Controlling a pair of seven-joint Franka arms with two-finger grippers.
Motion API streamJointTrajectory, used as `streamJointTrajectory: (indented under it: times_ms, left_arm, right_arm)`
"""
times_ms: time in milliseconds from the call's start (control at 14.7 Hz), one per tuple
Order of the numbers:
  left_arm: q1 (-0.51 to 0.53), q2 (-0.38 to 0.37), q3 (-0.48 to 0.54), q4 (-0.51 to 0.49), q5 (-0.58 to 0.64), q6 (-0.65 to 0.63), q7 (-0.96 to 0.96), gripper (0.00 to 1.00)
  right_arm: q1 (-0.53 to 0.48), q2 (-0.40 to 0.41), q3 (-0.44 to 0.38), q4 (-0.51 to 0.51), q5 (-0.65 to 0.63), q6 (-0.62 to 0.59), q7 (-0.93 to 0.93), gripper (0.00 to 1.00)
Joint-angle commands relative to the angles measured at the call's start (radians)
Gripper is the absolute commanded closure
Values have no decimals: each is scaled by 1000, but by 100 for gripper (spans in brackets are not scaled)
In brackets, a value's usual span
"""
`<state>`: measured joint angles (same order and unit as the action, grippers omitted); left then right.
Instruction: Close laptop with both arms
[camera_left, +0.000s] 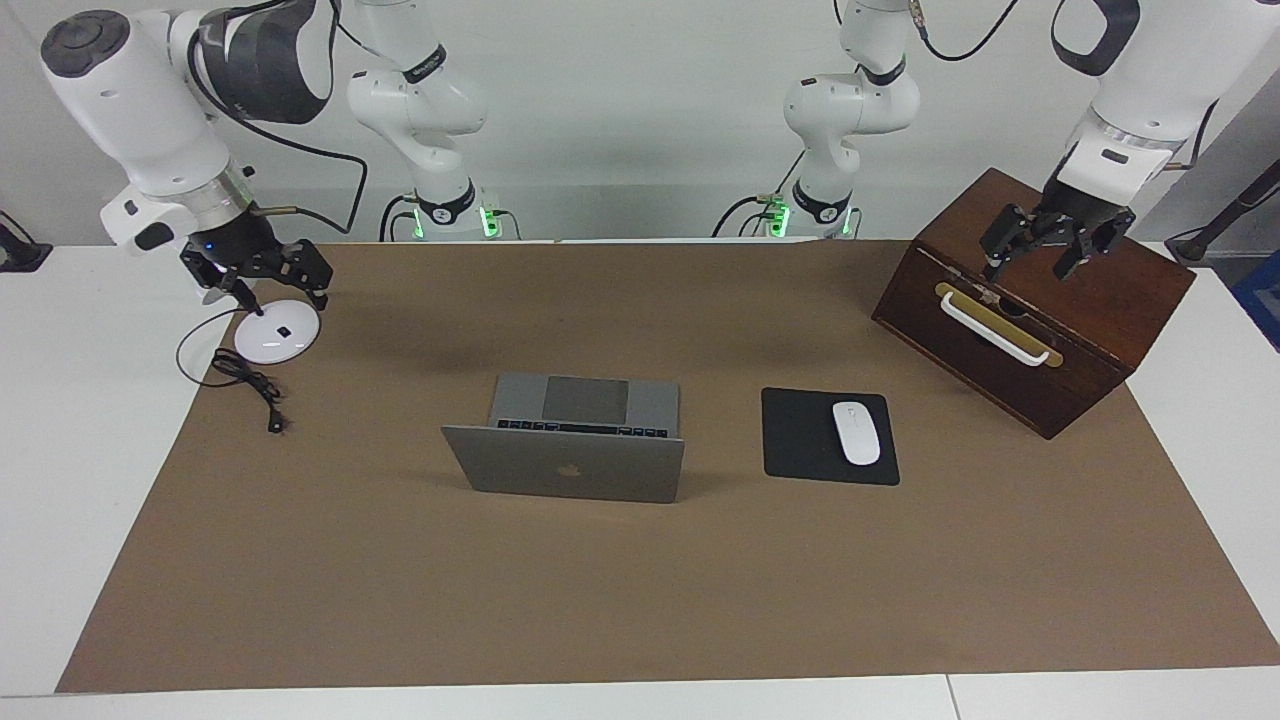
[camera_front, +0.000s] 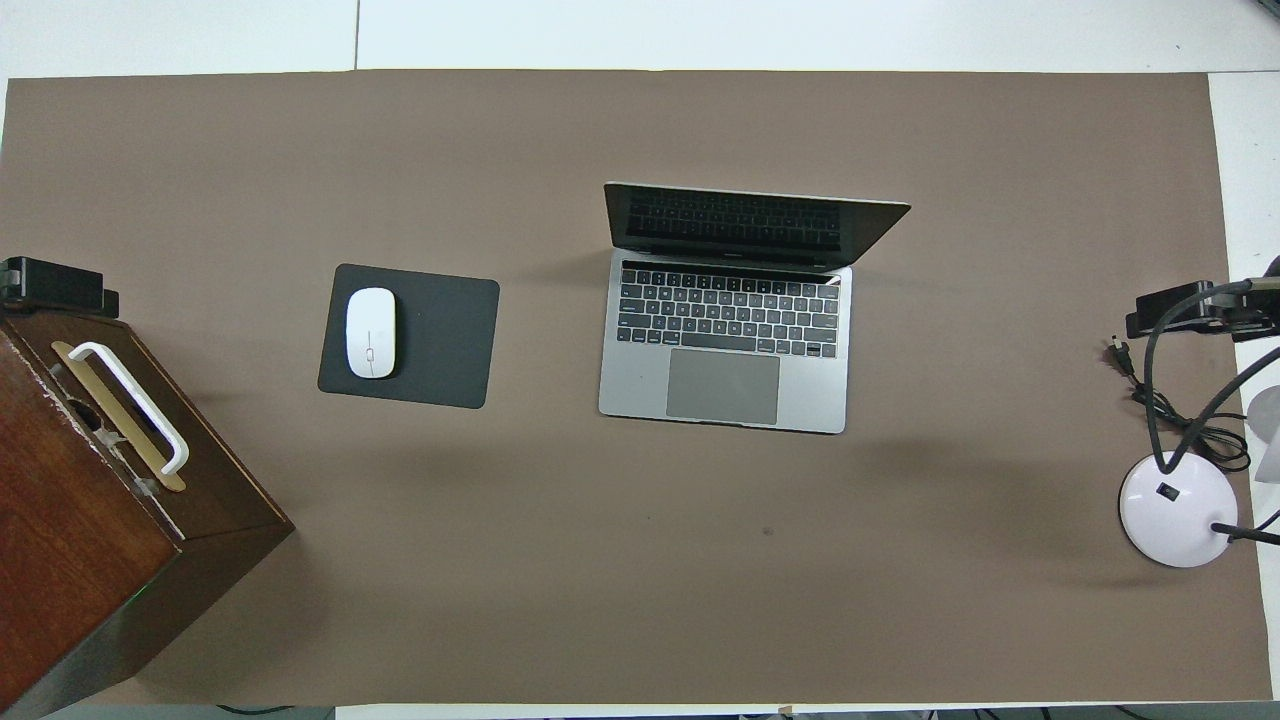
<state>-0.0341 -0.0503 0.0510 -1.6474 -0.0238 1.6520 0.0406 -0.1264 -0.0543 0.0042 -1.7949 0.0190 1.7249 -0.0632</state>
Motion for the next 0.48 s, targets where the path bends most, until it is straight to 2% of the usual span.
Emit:
streamJointTrajectory:
  times_ms: [0, 409]
  left_arm:
    - [-1, -13, 0, -9, 1, -9, -11, 0]
    - [-3, -16, 1, -14, 1, -8, -2, 0]
  right_arm:
    - [-19, -6, 10, 0, -14, 12, -29, 0]
    - [-25, -6, 10, 2, -14, 13, -29, 0]
